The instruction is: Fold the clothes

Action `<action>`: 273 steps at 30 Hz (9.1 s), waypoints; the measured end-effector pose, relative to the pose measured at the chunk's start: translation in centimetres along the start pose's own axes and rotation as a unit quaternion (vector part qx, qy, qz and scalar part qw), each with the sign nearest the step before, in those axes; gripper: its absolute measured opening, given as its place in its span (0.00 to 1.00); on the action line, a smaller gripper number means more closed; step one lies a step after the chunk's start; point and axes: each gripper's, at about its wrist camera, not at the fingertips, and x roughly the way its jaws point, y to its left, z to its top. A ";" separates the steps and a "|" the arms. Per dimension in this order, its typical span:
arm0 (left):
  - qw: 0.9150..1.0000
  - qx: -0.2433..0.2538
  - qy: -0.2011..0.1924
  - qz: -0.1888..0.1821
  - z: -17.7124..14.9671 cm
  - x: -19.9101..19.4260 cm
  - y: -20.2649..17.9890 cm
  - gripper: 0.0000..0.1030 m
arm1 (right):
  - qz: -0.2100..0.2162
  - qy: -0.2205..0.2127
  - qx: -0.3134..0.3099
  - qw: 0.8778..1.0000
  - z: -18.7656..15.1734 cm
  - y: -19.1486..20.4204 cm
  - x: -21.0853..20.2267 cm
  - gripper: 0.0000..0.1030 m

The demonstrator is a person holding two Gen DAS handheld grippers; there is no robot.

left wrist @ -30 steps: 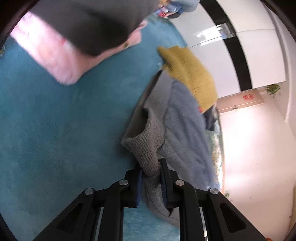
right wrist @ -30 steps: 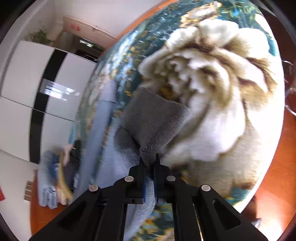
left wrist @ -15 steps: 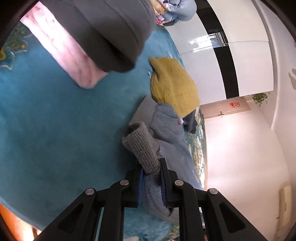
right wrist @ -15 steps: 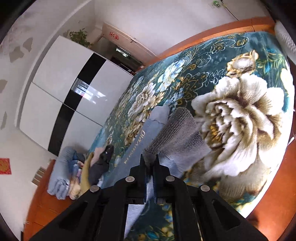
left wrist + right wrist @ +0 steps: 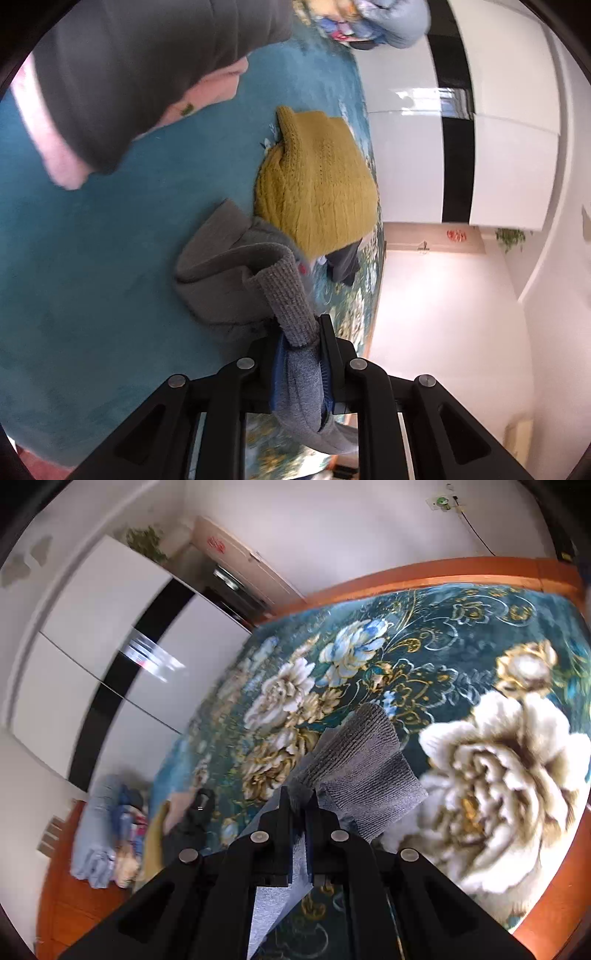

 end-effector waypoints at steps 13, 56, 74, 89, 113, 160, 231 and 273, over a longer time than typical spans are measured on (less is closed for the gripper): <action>0.997 -0.052 -0.013 0.048 7.8 9.3 0.1 0.17 | -0.121 0.101 -0.031 0.987 4.1 3.9 17.3 0.05; 0.979 0.130 -0.068 0.143 2.8 13.0 3.4 0.63 | 0.037 0.093 0.054 0.994 0.6 -6.6 16.5 0.62; 0.975 0.143 -0.097 0.138 3.6 14.3 3.2 0.63 | 0.011 0.065 0.030 0.997 0.4 -5.0 18.2 0.75; 0.965 0.181 -0.121 0.145 4.1 12.5 -2.0 0.18 | -0.005 0.042 -0.036 0.998 1.5 1.2 13.6 0.20; 0.956 0.218 -0.070 0.181 -2.1 1.9 3.8 0.35 | 0.003 0.084 -0.019 0.996 -2.3 -9.7 9.1 0.27; 0.976 0.193 0.017 0.103 -3.1 11.8 -2.2 0.02 | -0.052 0.186 -0.045 0.980 -9.5 6.0 16.1 0.05; 0.940 0.263 -0.014 0.217 -8.3 7.7 0.3 0.66 | 0.028 0.045 0.143 0.988 -1.7 -12.8 9.0 0.26; 0.962 0.241 -0.013 0.126 -3.0 0.8 4.4 0.66 | 0.040 0.134 -0.471 0.871 -33.5 21.8 10.8 0.14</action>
